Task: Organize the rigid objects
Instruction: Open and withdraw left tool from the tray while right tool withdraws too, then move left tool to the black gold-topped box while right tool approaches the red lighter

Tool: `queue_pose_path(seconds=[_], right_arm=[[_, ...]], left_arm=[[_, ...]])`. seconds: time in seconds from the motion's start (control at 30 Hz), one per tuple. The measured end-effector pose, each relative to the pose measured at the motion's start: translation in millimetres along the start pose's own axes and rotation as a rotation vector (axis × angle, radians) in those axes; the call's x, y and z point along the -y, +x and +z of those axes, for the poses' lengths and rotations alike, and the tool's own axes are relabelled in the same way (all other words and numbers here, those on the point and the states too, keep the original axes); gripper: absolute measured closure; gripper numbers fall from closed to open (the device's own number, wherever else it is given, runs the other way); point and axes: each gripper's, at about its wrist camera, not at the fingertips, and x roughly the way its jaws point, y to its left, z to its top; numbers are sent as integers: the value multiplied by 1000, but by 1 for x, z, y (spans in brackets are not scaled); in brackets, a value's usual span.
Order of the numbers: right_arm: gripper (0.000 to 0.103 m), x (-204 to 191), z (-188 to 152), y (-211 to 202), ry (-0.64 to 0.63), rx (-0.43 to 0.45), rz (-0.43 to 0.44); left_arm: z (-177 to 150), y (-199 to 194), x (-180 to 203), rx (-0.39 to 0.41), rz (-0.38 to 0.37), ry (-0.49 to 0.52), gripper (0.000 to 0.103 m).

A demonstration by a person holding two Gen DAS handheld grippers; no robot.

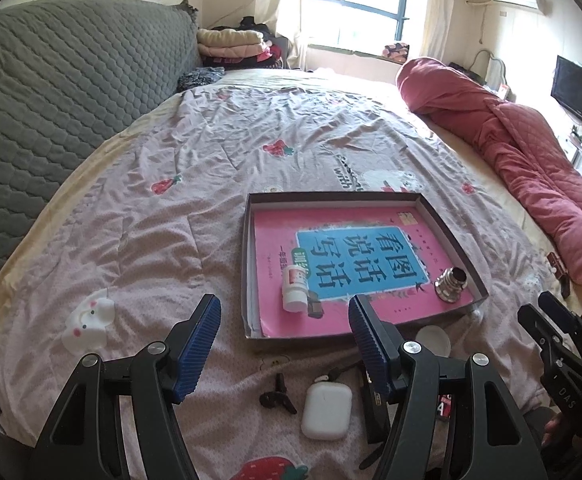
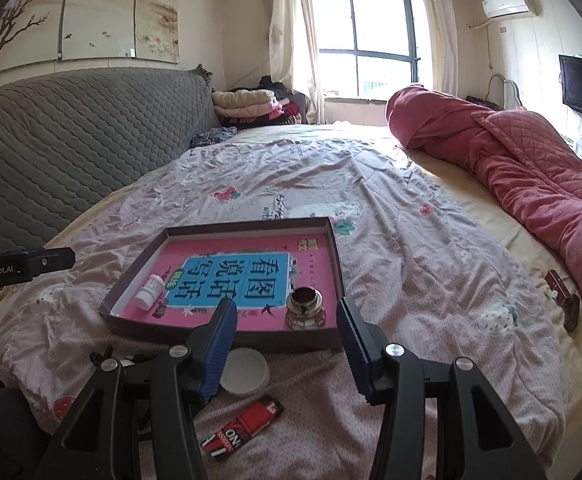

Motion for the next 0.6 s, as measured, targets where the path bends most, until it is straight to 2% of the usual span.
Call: queue_pose_path(seconds=[0.6], right_arm=[[51,-19,-23,0,-16,-133,11]], left_arm=[[-22,8,22,-81,-36,54,35]])
